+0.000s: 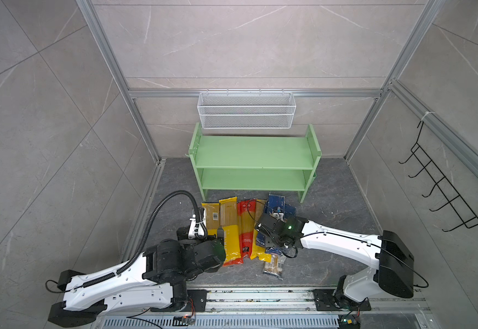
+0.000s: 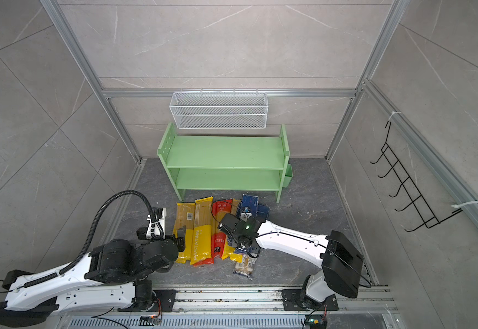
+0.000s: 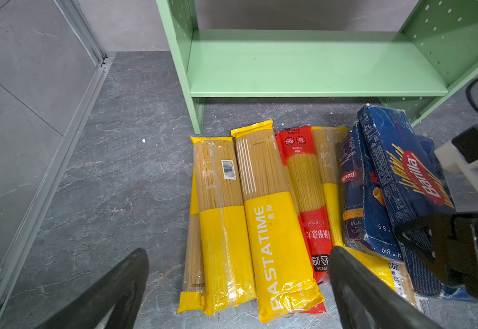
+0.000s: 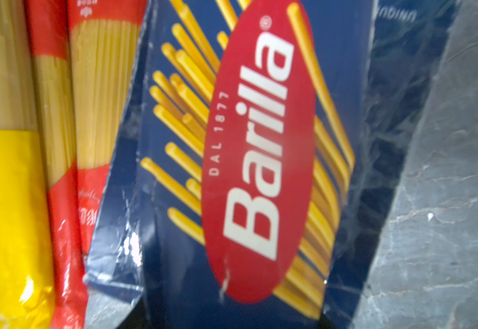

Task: Arrange pasta packages on shelves
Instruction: Pick up the pasta box from the pasta box.

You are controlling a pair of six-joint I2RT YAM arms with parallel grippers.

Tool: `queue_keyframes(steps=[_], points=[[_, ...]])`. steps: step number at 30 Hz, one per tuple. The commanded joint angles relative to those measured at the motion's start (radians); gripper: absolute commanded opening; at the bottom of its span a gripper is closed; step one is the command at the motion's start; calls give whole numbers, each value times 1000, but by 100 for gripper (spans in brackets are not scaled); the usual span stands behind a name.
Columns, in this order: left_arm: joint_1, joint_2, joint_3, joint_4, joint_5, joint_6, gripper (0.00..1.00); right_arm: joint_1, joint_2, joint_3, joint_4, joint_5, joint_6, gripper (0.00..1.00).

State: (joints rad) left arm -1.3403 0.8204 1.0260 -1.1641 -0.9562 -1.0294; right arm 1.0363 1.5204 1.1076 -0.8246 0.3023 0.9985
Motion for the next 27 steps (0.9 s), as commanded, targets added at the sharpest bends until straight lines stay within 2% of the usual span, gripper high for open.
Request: queue_keyframes(steps=[1, 9, 17, 27], points=[[-1, -19, 16, -36, -58, -35, 100, 8, -32, -12, -41, -90, -27, 43], [-2, -18, 37, -50, -66, -38, 100, 9, -74, -23, -32, -109, -32, 31], [-2, -14, 65, -86, -81, -61, 100, 8, -153, 34, -67, -135, -73, 27], [-2, -52, 77, -138, -115, -103, 100, 10, -248, 114, -105, -190, -125, 27]])
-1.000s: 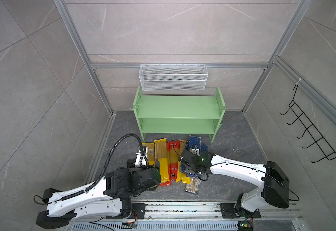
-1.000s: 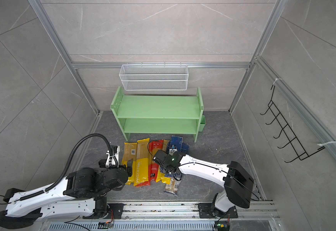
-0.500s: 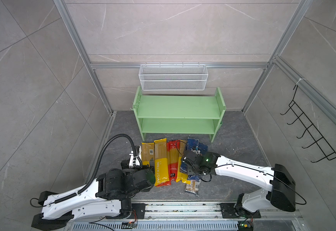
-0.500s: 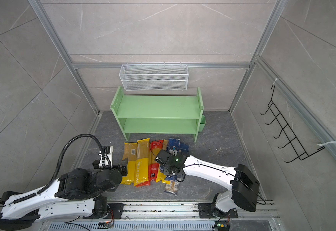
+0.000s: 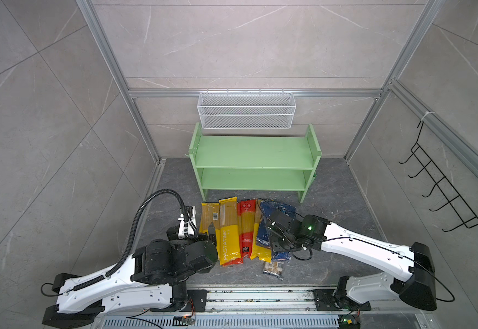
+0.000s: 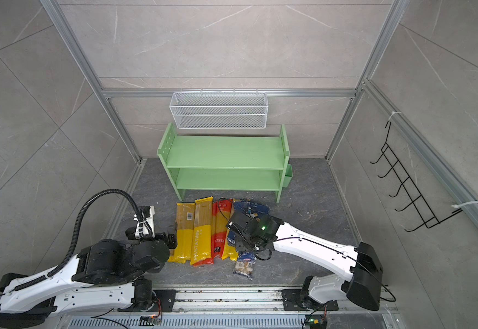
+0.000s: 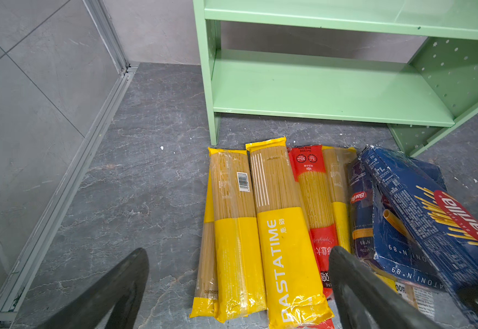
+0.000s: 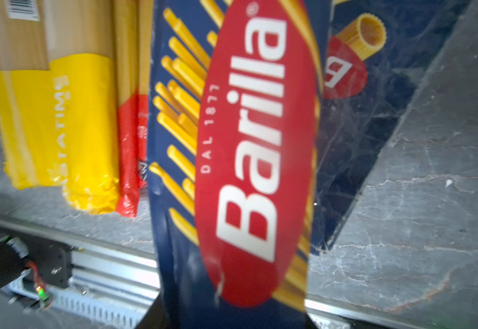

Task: Arrange pasta packages on shelves
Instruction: Pick up the pasta box from the pasta box.

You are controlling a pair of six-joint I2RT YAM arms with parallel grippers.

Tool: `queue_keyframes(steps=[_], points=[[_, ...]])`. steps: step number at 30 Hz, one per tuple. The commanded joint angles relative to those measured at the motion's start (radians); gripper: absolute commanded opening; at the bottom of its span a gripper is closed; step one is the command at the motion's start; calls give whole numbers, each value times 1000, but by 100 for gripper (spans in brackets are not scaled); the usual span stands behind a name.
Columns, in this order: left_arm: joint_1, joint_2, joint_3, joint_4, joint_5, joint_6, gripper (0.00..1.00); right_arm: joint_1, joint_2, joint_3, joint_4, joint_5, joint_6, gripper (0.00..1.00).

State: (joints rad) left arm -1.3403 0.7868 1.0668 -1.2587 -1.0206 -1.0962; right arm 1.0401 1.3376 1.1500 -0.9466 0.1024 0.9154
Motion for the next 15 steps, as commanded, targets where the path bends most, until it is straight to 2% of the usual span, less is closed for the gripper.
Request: queue_keyframes(steps=[1, 7, 15], points=[[-1, -23, 36, -45, -53, -40, 100, 6, -73, 78, 14, 10, -45, 27], [-2, -40, 17, -31, -61, -46, 100, 6, -51, 89, 1, 45, -64, 26], [-1, 12, 64, -91, -70, -64, 100, 7, -51, 104, 40, -11, -76, 23]])
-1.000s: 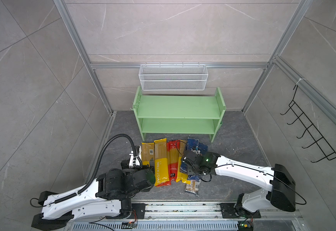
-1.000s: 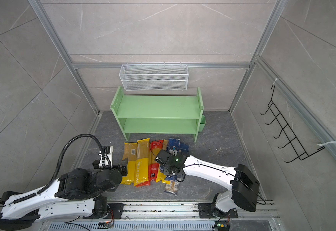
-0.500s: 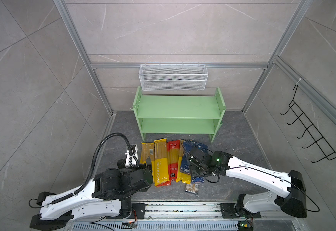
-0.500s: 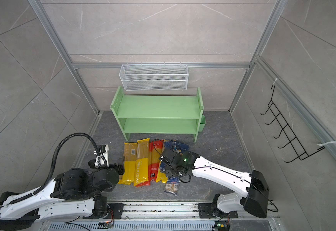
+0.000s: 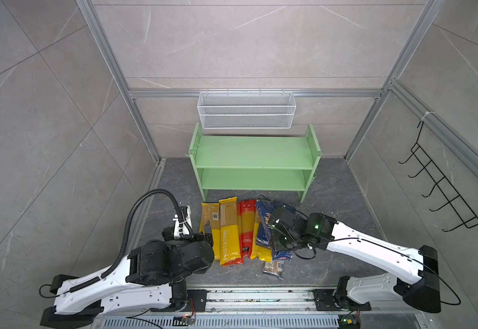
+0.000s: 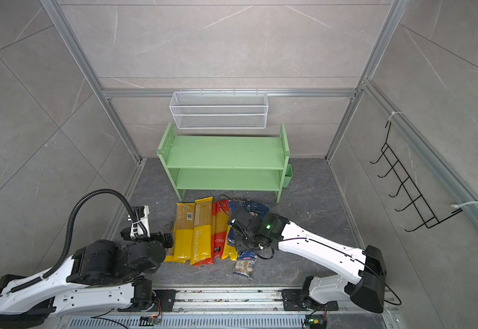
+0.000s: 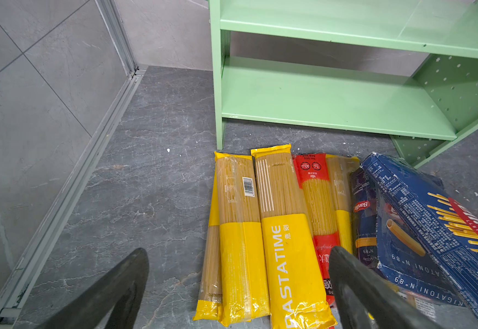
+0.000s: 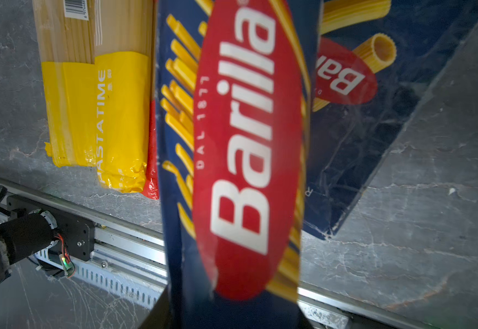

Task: Arrange pasta packages on shelves
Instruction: Pick up the pasta box from the pasta box.

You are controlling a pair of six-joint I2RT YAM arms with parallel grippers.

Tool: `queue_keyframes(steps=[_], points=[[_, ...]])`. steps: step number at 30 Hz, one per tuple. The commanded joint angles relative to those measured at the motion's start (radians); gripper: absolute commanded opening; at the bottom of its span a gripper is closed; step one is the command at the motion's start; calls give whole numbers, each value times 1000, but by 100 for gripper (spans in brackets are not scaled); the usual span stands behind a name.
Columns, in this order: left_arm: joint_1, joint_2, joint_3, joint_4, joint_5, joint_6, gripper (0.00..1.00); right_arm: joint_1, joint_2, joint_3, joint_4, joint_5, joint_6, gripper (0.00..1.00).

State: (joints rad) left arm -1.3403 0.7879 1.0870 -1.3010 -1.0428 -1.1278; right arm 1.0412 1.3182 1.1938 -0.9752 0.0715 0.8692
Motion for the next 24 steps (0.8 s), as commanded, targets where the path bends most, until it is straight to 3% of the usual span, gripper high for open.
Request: queue_keyframes(steps=[1, 14, 18, 24], points=[[-1, 11, 48, -52, -49, -36, 100, 5, -37, 68, 66, 18, -31, 23], [-1, -39, 44, -8, -63, 1, 100, 5, -131, 203, 0, -17, -51, 23], [-2, -23, 65, 12, -66, 31, 100, 5, -158, 298, -63, 17, -71, 24], [-2, 25, 82, 149, -61, 172, 100, 5, -131, 515, -200, 143, -122, 24]])
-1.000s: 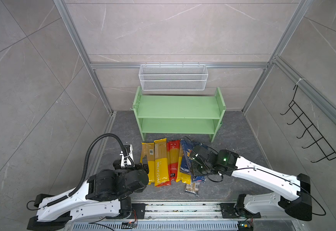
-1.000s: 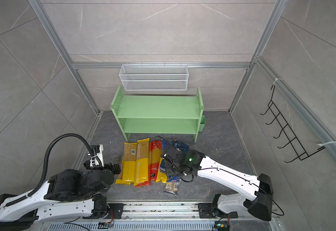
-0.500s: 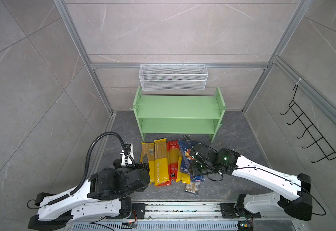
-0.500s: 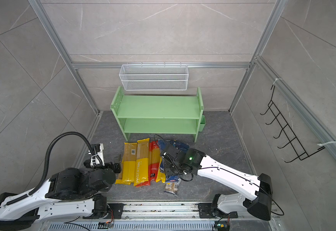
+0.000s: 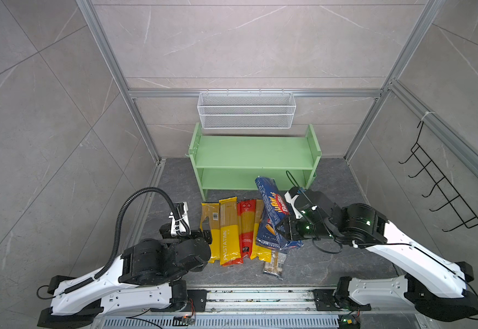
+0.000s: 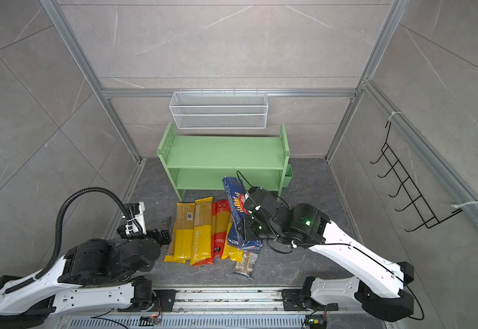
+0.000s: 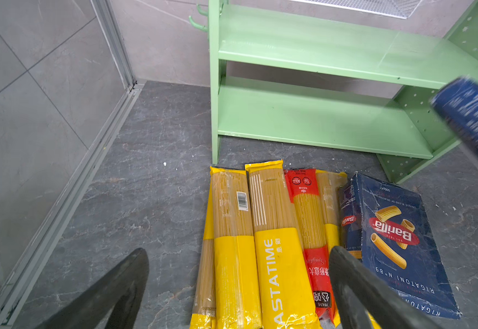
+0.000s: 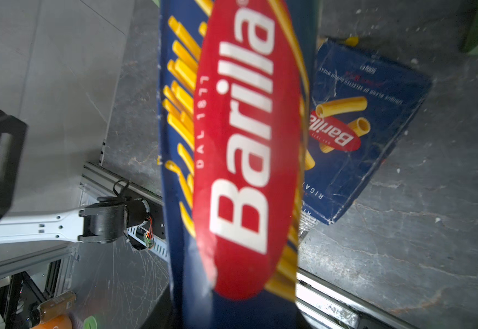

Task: Arrange pasta packages on shelves
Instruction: Pick up the pasta box from the pasta box, then place the pasta bag on the shelf.

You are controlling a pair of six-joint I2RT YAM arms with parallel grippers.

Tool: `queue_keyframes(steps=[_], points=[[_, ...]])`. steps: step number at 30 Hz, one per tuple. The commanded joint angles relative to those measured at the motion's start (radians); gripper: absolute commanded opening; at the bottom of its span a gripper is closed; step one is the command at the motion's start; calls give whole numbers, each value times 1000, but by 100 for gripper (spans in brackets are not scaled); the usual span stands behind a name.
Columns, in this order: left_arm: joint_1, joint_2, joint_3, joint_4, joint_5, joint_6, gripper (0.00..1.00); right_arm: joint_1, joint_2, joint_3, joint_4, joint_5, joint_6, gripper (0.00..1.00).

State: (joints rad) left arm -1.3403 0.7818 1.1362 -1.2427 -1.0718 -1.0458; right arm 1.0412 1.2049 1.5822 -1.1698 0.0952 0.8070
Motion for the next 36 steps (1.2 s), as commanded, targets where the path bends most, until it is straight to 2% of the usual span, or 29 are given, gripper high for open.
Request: queue_keyframes(steps=[1, 6, 9, 12, 16, 18, 22, 28, 36], points=[[-2, 42, 37, 108, -31, 104, 100, 5, -3, 161, -23, 138, -68, 24], [0, 115, 63, 266, -23, 242, 100, 3, 94, 360, -88, 267, -118, 26], [22, 154, 90, 401, 88, 387, 100, -8, 198, 509, -119, 336, -181, 26], [117, 234, 174, 387, 239, 401, 100, -72, 351, 722, -171, 337, -257, 27], [288, 320, 224, 412, 460, 440, 100, -187, 556, 1023, -246, 314, -324, 27], [352, 351, 237, 440, 539, 467, 100, -250, 616, 1099, -253, 287, -334, 27], [432, 442, 303, 454, 640, 509, 100, -361, 665, 1079, -204, 237, -347, 27], [449, 543, 372, 493, 684, 546, 100, -457, 715, 1068, -197, 247, -370, 27], [457, 599, 373, 530, 720, 556, 100, -545, 756, 985, -183, 217, -368, 27]])
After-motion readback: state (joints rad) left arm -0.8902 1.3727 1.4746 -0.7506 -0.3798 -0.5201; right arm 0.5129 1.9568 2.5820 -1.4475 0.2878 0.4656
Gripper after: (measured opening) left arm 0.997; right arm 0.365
